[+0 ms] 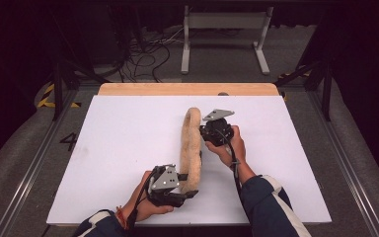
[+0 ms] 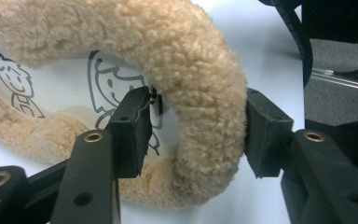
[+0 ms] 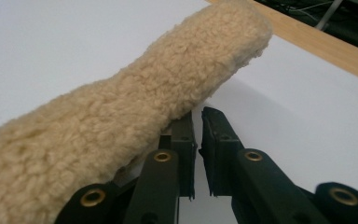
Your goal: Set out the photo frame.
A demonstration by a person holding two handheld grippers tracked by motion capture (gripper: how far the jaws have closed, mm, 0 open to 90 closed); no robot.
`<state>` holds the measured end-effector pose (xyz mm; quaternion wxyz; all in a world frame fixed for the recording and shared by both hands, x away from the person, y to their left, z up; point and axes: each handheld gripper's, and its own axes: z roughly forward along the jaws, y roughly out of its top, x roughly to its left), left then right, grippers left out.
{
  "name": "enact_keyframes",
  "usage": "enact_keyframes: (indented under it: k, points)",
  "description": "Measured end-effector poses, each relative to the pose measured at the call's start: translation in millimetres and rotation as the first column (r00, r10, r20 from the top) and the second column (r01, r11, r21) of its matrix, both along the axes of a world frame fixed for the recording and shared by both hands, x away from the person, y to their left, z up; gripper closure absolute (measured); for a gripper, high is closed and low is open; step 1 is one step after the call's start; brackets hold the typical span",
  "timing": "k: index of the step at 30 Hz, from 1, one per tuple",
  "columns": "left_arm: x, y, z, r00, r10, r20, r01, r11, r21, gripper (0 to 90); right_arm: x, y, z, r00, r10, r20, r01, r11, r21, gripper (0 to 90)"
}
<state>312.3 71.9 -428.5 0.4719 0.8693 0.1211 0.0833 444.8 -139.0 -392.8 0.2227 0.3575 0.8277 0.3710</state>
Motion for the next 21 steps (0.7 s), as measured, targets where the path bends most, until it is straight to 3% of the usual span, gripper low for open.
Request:
enact_keyframes:
  k: [3, 9, 15, 19, 21]
  points:
    - [-1.3, 1.8, 1.3, 0.9998, -0.006, 0.021, 0.006, 0.9999, 0.013, 48.0, -1.5, -0.7, 1.3, 0.9999, 0.0, 0.015, 0.0, 1.0, -0.009, 81.7]
    - [-4.8, 13.3, 2.1, 0.9996, -0.026, 0.013, 0.026, 0.9992, 0.032, 41.3, -12.8, -8.7, 8.5, 0.9999, 0.007, 0.015, -0.008, 0.9999, 0.012, 73.5]
    - [-14.1, 39.4, 4.0, 0.9997, -0.025, -0.006, 0.026, 0.9989, 0.04, 34.2, -27.1, -17.6, 16.7, 0.9998, 0.021, -0.005, -0.02, 0.9987, 0.047, 60.7]
    - [-19.2, 68.2, -1.5, 0.9996, 0.026, -0.007, -0.025, 0.9956, 0.09, 29.6, -34.4, -27.4, 24.8, 0.9992, 0.016, -0.036, -0.012, 0.9952, 0.097, 55.1]
    - [-21.4, 85.1, -7.7, 0.9956, 0.094, 0.01, -0.094, 0.9896, 0.109, 27.3, -38.2, -31.5, 29.6, 0.999, 0.012, -0.043, -0.007, 0.9929, 0.119, 52.6]
